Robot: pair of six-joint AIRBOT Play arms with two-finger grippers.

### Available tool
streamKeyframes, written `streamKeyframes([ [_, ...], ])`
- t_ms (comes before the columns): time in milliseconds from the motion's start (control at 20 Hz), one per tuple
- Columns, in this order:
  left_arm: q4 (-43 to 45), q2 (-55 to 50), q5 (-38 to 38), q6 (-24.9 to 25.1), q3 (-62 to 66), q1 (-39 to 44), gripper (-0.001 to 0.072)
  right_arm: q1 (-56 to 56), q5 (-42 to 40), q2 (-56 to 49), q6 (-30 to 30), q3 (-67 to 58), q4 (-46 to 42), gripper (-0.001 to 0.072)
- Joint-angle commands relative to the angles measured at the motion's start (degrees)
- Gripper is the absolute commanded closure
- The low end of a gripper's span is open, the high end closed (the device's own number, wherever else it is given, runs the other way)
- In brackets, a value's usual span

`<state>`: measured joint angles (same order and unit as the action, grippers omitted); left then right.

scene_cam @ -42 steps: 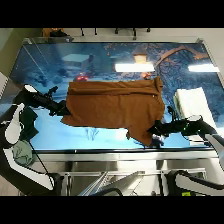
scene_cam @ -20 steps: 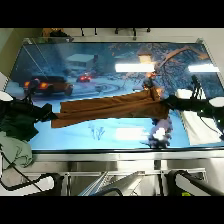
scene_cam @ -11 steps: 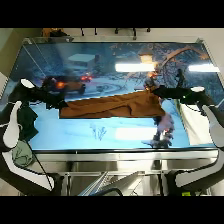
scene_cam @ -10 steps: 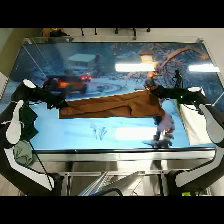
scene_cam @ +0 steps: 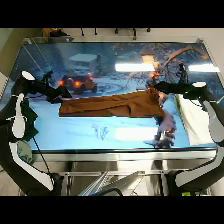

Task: Fold the shirts.

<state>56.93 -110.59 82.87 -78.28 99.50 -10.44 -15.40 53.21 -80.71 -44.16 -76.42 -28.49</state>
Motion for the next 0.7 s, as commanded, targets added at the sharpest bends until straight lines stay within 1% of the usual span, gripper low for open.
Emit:
streamKeyframes([
  [0, -0.02, 0.17, 7.89, -3.45, 8.09, -1.6, 0.0013, -5.07, 7.41, 2.78, -3.17, -0.39, -3.78, 0.0126],
  [50, -0.09, 0.96, 9.14, -4.61, 9.68, -2.1, 0.0013, -6.84, 10.51, 2.69, -5.66, -0.35, -6.45, 0.0064],
  [150, -0.04, 3.15, 10.03, -4.74, 10.75, -1.97, 0.0014, -8.33, 16.39, 0.96, -8.83, -0.35, -12.04, 0.0064],
  [200, 0.04, 4.2, 9.9, -4.74, 10.75, -1.36, 0.0039, -8.37, 18.45, -0.5, -9.29, -0.33, -13.16, 0.0064],
  [250, 0.02, 4.87, 9.77, -4.74, 10.75, -0.66, 0.0258, -8.11, 19.8, -1.99, -9.27, -0.33, -12.87, 0.0064],
  [300, 0.04, 5.44, 9.77, -4.7, 10.75, 0.17, 0.0629, -7.54, 20.17, -3.61, -9.25, -0.33, -12.41, 0.0064],
  [350, -0.02, 5.73, 9.66, -4.61, 10.75, 1.11, 0.0695, -7.06, 20.2, -5.03, -9.22, -0.33, -11.78, 0.0064],
  [500, 0.0, 5.79, 9.25, -4.55, 10.75, 4.96, 0.0696, -5.18, 20.2, -8.52, -7.65, -0.33, -7.41, 0.0064],
  [650, 0.0, 5.77, 6.78, -4.55, 10.75, 9.33, 0.0696, -3.41, 19.41, -10.23, -6.38, -0.37, -4.39, 0.0076],
])
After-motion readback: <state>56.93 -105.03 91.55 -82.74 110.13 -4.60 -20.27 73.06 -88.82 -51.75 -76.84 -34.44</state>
